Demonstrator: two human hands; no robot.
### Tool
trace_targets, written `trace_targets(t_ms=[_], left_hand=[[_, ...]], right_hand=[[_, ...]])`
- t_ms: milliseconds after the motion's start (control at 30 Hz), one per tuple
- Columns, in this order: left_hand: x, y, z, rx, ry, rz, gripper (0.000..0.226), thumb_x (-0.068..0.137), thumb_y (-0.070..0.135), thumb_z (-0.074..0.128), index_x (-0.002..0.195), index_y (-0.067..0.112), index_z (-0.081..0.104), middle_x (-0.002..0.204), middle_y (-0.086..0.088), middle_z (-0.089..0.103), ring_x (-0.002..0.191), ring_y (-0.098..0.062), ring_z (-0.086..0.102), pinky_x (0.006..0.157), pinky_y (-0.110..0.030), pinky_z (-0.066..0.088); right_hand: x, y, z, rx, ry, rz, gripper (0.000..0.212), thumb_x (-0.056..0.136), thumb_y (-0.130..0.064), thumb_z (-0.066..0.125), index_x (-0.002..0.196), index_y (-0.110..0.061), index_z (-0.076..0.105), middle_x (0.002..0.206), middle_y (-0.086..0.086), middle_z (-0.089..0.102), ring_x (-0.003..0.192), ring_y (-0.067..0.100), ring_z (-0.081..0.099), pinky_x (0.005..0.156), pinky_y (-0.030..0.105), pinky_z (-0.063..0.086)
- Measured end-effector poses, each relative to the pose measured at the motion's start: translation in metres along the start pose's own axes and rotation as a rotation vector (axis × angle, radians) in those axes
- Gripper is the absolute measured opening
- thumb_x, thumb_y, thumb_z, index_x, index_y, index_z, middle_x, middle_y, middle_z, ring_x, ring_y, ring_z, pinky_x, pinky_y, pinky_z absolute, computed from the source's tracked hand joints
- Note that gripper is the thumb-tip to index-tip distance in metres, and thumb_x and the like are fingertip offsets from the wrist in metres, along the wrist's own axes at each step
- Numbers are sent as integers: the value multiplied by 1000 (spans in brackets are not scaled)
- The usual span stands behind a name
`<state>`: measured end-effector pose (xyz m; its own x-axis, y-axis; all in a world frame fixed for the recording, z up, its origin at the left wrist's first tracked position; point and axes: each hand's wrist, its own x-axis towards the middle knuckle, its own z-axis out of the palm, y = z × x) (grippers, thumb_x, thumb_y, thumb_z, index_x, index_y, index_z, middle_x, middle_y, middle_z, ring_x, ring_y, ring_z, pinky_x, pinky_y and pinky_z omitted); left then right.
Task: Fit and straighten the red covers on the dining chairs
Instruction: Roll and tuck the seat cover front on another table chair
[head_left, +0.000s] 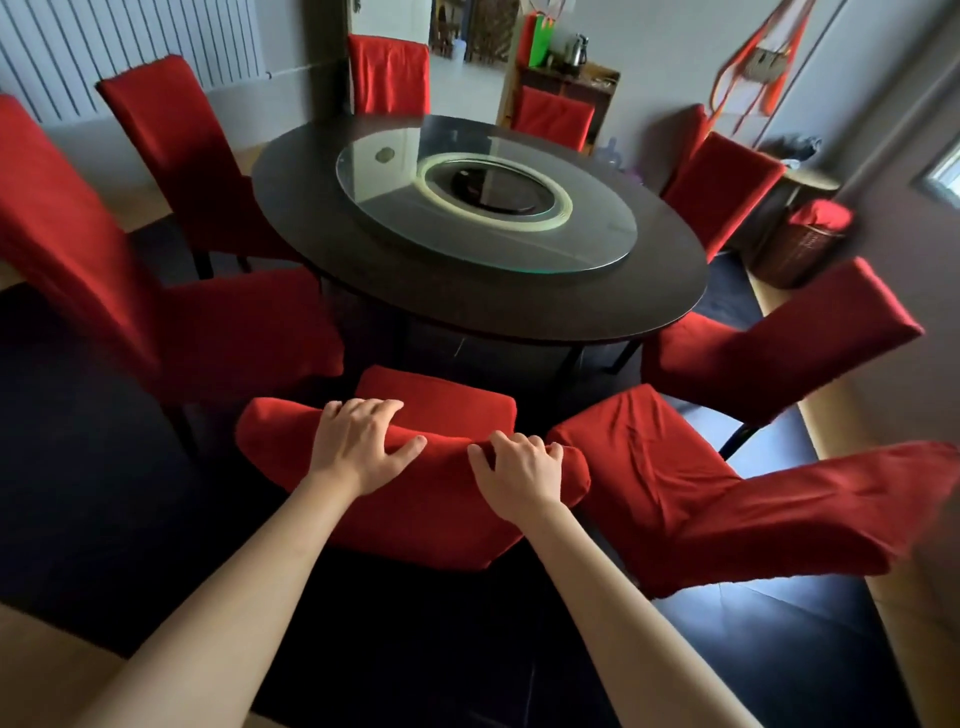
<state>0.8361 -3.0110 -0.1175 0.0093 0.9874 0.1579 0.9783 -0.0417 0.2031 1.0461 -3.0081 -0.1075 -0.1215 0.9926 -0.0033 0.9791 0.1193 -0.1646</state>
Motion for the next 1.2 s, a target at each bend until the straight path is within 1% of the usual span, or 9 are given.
trace_targets(t_ms=[133,267,400,467,600,767,867,1067,1200], left_hand=[[1,-13,-3,71,-62,51,92,72,76,10,123,19,61,114,-2,69,106,-23,62,96,-39,37],[2,-21,-2,127,-88,100,73,83,75,27,116,20,63,108,2,70,102,-20,62,94,-36,37],[0,-20,-4,136,-62,70,94,69,80,3,103,19,66,97,1,71,93,-19,64,90,-34,39],[-3,-19,-3,120,-40,69,97,66,80,0,100,17,67,94,-1,71,91,-20,64,89,-34,39],[-6,-16,-4,69,-6,42,96,67,78,6,94,11,69,89,-7,71,87,-25,64,87,-36,41],[-14,-10,-4,20,45,19,88,71,75,15,85,6,69,79,-10,70,78,-28,64,82,-37,43],[-20,-4,-1,-19,66,11,80,74,71,24,74,4,68,68,-10,67,67,-29,62,75,-38,45],[-46,8,2,-21,127,9,66,78,65,35,58,7,59,54,-6,59,52,-26,57,62,-35,46],[-55,1,2,-21,166,23,63,77,63,38,57,7,59,53,-4,59,52,-26,57,62,-35,46]], right_hand=[[1,-8,4,3,8,57,53,94,-59,28,105,-22,65,106,3,65,112,25,52,109,55,21],[1,-11,8,-13,37,74,54,93,-59,26,102,-22,65,101,1,66,108,24,55,109,56,20],[2,-9,15,-51,108,46,53,91,-58,28,95,-21,67,94,0,68,99,24,59,105,53,26],[3,-8,16,-64,141,29,53,90,-57,30,88,-19,67,89,1,69,93,24,62,102,51,31],[5,-9,17,-53,200,-4,57,85,-55,28,74,-13,65,76,4,68,78,27,64,90,45,41],[4,-8,17,-53,241,-36,42,81,-44,50,59,-10,59,59,6,62,55,28,60,71,39,48],[2,-2,15,-61,299,-78,39,77,-41,54,52,-10,56,51,4,58,46,27,56,61,34,47],[-4,11,13,-82,395,-175,49,79,-46,37,50,-11,55,48,3,56,43,25,55,57,31,45],[-16,5,15,-47,459,-191,47,79,-44,38,48,-11,52,45,2,53,40,24,52,54,31,45]])
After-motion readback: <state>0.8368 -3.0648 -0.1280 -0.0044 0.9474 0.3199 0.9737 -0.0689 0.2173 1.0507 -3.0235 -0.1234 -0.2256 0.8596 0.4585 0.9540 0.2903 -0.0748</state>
